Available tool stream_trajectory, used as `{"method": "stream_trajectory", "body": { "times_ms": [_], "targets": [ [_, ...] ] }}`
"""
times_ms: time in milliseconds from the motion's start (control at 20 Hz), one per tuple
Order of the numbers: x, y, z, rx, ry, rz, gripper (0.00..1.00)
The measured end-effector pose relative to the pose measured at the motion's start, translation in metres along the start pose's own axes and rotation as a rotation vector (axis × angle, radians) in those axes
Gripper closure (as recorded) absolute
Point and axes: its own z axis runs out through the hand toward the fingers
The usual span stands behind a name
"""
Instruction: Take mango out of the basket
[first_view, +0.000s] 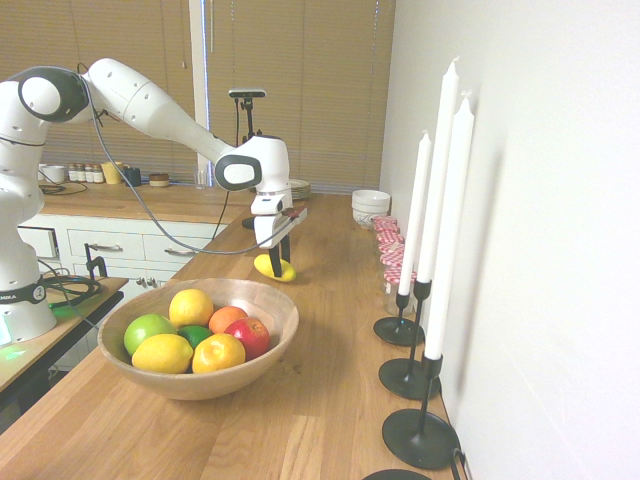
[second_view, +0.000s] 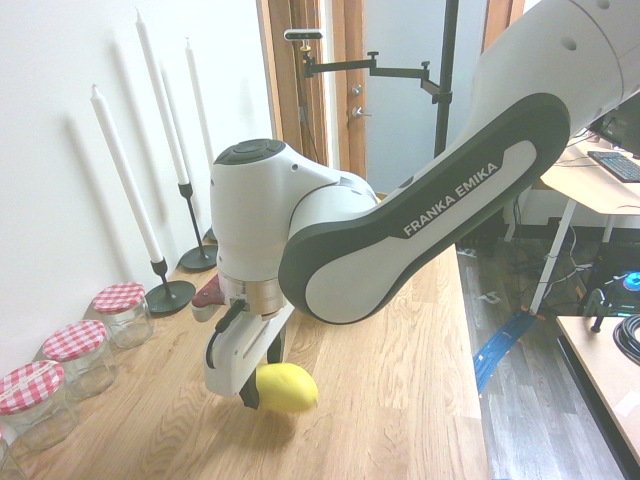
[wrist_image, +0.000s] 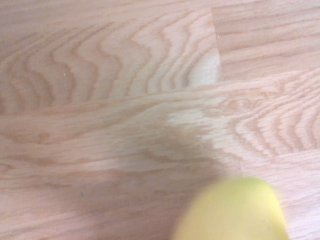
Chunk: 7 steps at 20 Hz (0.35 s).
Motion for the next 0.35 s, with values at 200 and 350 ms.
{"method": "stream_trajectory", "body": {
  "times_ms": [200, 350],
  "targets": [
    [-0.0013, -0.0007, -0.0001, 0.0, 0.0, 0.004, 0.0],
    [-0.0036, -0.0018, -0.0003, 0.001, -0.001, 0.007, 0.0]
  ]
}}
